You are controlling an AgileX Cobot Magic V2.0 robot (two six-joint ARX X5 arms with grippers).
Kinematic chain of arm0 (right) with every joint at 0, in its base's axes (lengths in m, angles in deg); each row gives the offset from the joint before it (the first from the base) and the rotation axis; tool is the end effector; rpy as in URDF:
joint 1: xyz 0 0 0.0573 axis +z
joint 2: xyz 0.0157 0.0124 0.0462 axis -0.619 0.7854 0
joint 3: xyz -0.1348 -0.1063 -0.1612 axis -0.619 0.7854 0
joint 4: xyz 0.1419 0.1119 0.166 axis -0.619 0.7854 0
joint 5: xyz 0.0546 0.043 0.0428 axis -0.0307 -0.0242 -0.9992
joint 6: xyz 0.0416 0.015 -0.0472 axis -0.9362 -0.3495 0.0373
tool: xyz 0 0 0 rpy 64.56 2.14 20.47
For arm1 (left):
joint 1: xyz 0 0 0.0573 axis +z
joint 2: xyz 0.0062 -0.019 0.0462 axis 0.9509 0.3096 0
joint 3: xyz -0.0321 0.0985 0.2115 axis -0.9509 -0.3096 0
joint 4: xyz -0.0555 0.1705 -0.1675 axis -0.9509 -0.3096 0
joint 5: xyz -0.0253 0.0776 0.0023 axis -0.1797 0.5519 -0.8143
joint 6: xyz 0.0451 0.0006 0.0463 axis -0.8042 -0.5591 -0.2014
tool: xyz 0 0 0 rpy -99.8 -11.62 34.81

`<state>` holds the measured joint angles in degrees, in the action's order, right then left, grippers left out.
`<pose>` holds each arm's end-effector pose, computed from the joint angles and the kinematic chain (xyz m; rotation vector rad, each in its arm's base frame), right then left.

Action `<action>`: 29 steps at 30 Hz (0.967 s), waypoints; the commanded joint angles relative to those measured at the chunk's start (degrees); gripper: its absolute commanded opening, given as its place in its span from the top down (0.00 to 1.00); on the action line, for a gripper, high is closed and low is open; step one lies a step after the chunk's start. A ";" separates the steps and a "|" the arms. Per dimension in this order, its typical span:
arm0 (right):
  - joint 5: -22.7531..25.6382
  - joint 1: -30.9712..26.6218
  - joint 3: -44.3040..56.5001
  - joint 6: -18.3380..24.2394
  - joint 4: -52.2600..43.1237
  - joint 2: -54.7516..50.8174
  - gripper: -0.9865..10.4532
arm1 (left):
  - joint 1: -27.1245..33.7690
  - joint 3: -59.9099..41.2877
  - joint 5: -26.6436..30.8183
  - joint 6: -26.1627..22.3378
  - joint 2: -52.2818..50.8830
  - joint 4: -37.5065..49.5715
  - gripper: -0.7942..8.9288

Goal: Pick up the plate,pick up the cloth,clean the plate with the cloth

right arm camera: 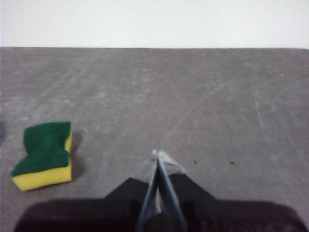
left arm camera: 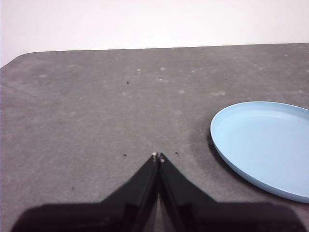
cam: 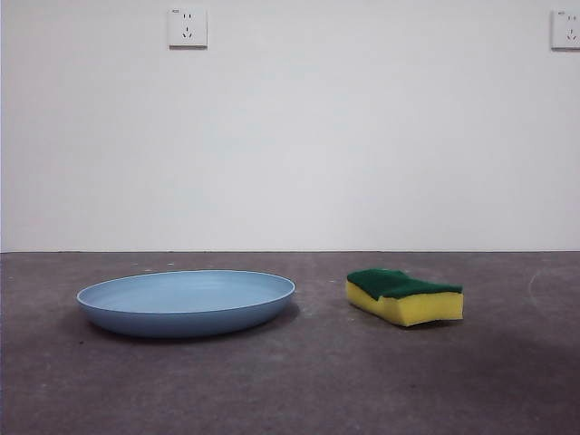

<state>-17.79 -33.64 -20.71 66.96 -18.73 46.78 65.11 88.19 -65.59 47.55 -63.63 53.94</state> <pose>0.1319 0.0107 0.1689 -0.0365 0.1660 0.0831 0.1331 -0.0128 0.1484 -0.0031 0.1693 -0.0463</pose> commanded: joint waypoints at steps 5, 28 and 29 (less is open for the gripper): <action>-0.04 1.51 4.28 -1.86 -0.59 -2.05 0.91 | 0.20 -0.79 0.11 0.39 -0.15 0.13 0.92; 0.02 1.53 5.33 -3.34 -1.16 -3.21 0.91 | 0.20 -0.79 0.11 0.39 -0.15 0.15 0.92; 0.02 1.53 5.33 -3.34 -1.16 -3.21 0.91 | 0.20 -0.79 0.11 0.39 -0.15 0.15 0.92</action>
<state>-17.79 -32.20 -16.15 64.36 -19.58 43.68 65.11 88.19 -65.59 47.57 -63.65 53.94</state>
